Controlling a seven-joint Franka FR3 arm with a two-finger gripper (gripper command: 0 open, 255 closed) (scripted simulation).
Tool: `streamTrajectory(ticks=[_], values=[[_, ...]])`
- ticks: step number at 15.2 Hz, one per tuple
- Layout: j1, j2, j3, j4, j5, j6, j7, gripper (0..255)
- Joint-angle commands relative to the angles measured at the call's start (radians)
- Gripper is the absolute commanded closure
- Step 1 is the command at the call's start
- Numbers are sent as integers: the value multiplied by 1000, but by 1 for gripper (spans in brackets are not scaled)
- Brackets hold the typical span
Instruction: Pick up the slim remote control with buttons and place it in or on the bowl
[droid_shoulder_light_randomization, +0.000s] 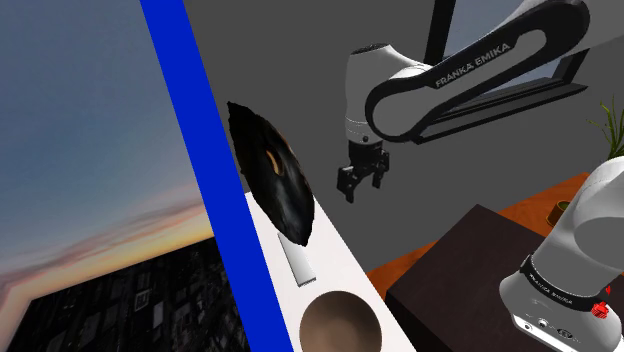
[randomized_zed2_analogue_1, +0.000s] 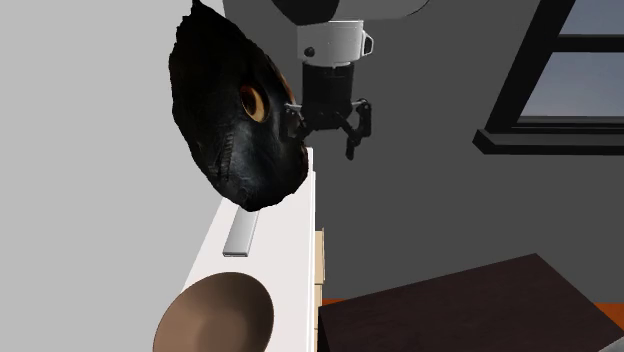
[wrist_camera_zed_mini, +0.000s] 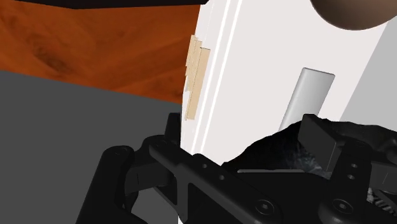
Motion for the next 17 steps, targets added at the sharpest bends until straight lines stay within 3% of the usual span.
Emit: streamTrajectory(ticks=[1,8,17], values=[[2,74,31,20,-25,59,49,0],[26,371,80,163,-210,202,250,0],[173,741,3,450,-442,259,467,0]])
